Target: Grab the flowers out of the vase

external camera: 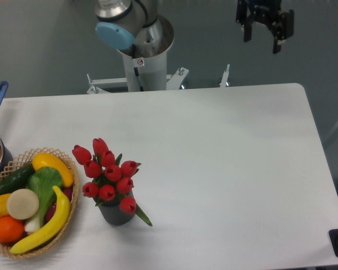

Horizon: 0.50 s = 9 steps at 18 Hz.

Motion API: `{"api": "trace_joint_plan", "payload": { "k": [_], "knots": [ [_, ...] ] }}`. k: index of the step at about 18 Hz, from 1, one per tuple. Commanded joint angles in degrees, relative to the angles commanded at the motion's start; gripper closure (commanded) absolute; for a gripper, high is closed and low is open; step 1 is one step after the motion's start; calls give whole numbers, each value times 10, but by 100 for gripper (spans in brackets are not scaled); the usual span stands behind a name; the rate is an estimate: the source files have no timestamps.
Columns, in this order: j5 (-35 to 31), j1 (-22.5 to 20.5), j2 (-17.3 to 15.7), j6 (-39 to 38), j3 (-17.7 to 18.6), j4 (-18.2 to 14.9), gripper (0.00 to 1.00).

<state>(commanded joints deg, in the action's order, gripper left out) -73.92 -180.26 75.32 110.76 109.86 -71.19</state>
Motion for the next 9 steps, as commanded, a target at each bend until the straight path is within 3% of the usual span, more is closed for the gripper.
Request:
{"api": "trace_joint_plan", "payload": {
  "k": [9],
  "knots": [
    [108,2,-4,-140,33,0,0]
  ]
}}
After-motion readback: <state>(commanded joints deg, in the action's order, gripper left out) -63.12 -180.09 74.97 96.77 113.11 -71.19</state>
